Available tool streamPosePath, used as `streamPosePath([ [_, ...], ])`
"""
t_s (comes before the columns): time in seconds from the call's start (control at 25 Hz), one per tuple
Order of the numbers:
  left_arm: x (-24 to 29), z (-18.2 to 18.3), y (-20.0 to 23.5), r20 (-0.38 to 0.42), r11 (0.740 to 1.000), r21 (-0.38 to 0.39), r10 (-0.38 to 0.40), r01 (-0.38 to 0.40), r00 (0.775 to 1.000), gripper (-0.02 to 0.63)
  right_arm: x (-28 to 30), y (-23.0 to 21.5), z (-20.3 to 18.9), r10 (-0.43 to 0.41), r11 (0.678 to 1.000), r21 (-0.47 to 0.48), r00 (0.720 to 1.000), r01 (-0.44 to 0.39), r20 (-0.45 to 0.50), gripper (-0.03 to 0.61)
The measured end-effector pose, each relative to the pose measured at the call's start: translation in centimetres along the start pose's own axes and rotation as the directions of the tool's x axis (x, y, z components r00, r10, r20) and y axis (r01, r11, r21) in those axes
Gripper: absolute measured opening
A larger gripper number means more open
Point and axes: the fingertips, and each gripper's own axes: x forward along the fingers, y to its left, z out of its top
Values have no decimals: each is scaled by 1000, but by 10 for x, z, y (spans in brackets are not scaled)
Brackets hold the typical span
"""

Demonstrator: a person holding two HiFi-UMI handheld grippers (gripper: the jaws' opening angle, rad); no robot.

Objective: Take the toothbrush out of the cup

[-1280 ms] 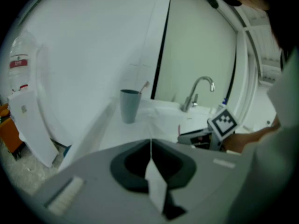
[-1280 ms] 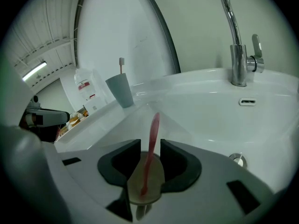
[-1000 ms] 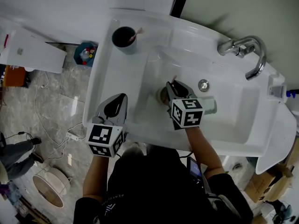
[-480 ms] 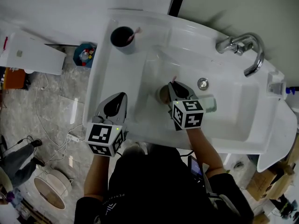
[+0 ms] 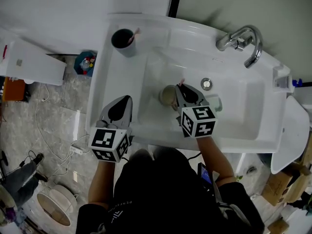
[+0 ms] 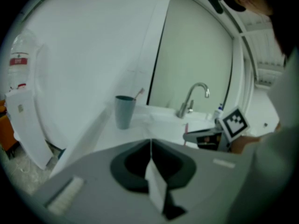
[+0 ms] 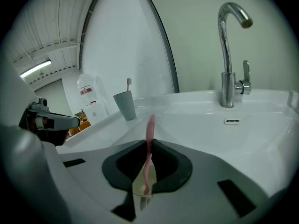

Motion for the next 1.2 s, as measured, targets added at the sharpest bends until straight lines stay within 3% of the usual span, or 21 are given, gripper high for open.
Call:
streamPosePath([
  [0.64,-31,33,-12,129,999,42,-13,8,992,28,-71,22,47,-9,1000,-14,983,12,185,29],
  [1.2,-21,71,3,168,992,121,-48,28,985,119,-91,28,73,-28,999,51,968,16,248,29],
])
